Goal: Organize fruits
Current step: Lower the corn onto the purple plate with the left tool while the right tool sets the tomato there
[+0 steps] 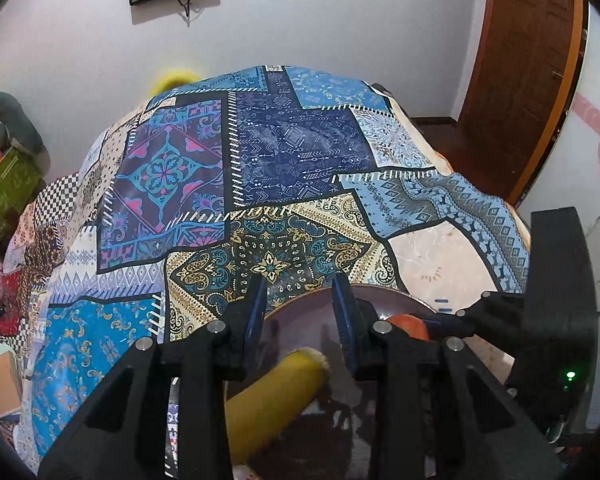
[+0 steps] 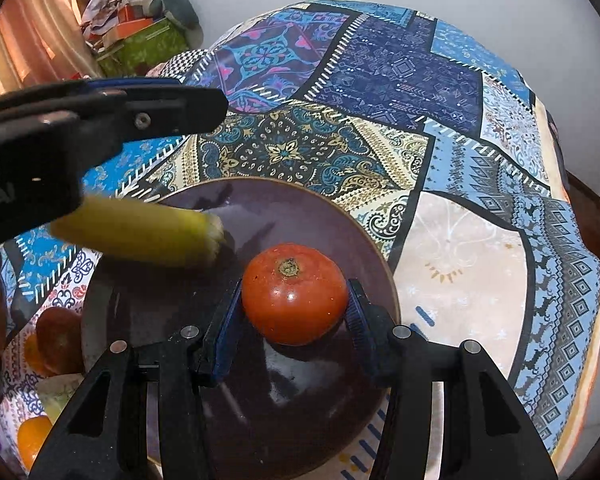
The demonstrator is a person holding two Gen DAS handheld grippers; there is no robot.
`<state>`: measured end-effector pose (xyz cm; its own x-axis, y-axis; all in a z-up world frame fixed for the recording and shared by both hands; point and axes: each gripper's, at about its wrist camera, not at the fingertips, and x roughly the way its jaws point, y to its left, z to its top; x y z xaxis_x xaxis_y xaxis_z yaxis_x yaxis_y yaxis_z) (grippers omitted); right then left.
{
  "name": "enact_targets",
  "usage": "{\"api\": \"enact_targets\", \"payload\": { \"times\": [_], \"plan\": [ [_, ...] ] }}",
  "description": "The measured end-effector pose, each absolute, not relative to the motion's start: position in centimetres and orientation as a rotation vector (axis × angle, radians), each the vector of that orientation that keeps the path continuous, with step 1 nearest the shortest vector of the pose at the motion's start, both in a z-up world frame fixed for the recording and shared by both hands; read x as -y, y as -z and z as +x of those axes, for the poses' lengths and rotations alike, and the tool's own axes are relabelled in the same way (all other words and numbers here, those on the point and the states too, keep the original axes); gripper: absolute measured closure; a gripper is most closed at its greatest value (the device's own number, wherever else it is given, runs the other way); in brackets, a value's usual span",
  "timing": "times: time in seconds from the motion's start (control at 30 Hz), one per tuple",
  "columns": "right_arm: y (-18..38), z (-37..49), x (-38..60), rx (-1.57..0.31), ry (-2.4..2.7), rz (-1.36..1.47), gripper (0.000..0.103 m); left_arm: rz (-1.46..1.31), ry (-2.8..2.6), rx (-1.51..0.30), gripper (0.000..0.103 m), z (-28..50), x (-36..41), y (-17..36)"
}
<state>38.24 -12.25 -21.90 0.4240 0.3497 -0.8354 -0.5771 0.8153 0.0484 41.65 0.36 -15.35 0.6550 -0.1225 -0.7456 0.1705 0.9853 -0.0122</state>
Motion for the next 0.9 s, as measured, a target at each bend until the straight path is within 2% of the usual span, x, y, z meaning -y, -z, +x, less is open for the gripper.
{"api": "enact_targets", "payload": {
  "times": [0.3,0.33,0.4,0.47,0.63,0.8,0.9],
  "plan": [
    [21.8,37.7,12.3,-0.991,-0.594,-0.272,0.056,0.065,0.173,-0.858,0.067,40.0,-1.3,15.1],
    [21.6,37.5,12.4,-0.988,-0.593,-0.272,0.056,0.06,0.169,-0.856,0.063,39.5,-1.6,14.9],
    [20.9,37.0,12.7,-0.961,-0.59,-0.262,0.045,0.059,0.161,-0.848,0.055,38.9,-2.0,14.7],
    [19.9,36.4,13.1,-0.927,-0.58,-0.248,0.039,0.061,0.154,-0.839,0.049,37.8,-2.5,14.3],
    [17.1,34.2,14.5,-0.851,-0.562,-0.219,0.038,0.046,0.153,-0.84,0.041,34.9,-3.8,13.4],
    [15.0,31.3,16.0,-0.779,-0.538,-0.183,0.03,0.05,0.145,-0.84,0.034,31.9,-4.7,12.9],
    [14.7,29.7,16.7,-0.759,-0.524,-0.179,0.029,0.047,0.144,-0.853,0.032,30.0,-5.3,13.0]
  ]
}}
